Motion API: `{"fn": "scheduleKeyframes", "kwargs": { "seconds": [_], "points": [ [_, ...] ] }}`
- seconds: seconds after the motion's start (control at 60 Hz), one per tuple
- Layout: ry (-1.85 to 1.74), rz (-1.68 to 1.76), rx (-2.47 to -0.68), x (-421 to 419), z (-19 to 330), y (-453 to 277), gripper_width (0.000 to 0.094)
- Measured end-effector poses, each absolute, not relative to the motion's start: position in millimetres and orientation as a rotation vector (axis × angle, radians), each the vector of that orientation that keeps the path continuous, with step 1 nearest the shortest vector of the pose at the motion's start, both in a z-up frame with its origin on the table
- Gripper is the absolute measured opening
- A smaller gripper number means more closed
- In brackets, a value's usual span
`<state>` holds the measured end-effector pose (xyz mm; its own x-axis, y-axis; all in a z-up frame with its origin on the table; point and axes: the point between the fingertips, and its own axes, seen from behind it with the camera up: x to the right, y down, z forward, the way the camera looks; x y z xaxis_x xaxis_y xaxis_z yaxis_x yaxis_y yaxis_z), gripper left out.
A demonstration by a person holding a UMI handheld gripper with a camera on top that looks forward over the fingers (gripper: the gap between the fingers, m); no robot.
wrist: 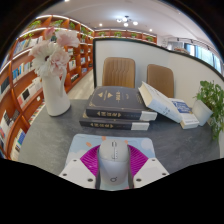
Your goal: Arrange mouse
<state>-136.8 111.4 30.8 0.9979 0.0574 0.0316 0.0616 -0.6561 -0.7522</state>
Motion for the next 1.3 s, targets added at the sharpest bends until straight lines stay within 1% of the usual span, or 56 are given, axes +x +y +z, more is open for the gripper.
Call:
{"fn": "scheduleKeyframes", "kwargs": {
  "seconds": [0.183,0.217,0.267,0.333,0.417,0.483,0.5,0.533,0.567,0.6,0.617,0.7,0.917,1.017,1.167,1.3],
  "points": [
    [-0.04,-0.022,-2.342,-135,-13,92,0.0386],
    [-0.03,-0.02,-2.305,-135,-10,94,0.0386],
    [-0.023,-0.017,-2.299,-135,-11,93,0.0388],
    [-0.002,-0.01,-2.292,-135,-10,95,0.042],
    [-0.017,-0.001,-2.268,-136,-8,96,0.0495],
    [-0.019,0.012,-2.289,-138,-10,95,0.0544],
    [-0.015,0.016,-2.3,-138,-10,93,0.0584],
    [0.004,0.015,-2.319,-136,-8,91,0.0693],
    [0.018,0.011,-2.317,-133,-2,89,0.0788],
    [0.025,0.014,-2.301,-133,7,89,0.0833],
    [0.03,0.016,-2.293,-132,13,89,0.0839],
    [0.039,0.039,-2.267,-132,46,82,0.0835],
    [-0.032,0.051,-2.155,-123,156,45,0.0837],
    [-0.046,0.051,-2.125,-113,193,18,0.0839],
    [-0.043,0.068,-2.111,-96,226,-29,0.0838],
    [-0.03,0.074,-2.1,-80,242,-69,0.0836]
  ]
}}
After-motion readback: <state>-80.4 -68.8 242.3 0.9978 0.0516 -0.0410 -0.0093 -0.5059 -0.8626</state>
